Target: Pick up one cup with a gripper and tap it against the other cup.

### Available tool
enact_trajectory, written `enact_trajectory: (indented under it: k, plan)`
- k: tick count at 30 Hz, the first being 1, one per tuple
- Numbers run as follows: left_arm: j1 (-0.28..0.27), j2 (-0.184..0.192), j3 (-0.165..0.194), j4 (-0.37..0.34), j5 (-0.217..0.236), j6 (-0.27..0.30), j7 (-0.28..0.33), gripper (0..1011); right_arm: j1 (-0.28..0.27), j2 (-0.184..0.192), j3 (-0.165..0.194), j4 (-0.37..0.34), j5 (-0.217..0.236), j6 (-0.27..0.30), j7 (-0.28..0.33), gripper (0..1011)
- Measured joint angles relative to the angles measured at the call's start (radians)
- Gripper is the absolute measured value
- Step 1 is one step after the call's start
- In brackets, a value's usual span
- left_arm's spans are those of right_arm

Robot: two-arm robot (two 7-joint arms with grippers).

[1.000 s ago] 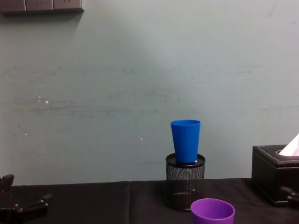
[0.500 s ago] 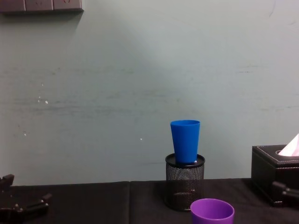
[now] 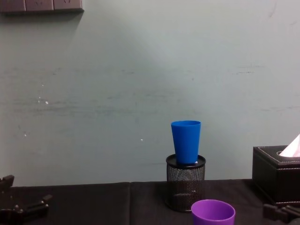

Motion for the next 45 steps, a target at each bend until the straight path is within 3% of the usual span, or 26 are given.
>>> enact_trajectory:
  k: [6,23,45]
  plan:
    - [0.0,0.0,0.0,0.0,0.0,0.0,0.0,1000,0.027,-0.034,-0.013,0.035,-0.019,0.008,0.023,1004]
    - [0.0,0.0,0.0,0.0,0.0,0.0,0.0,1000,0.106,-0.103,-0.033,0.127,-0.129,-0.003,0.043,1004]
    - [0.0,0.0,0.0,0.0,0.0,0.0,0.0,1000,0.18,-0.215,-0.01,0.259,-0.162,-0.019,0.068,1004]
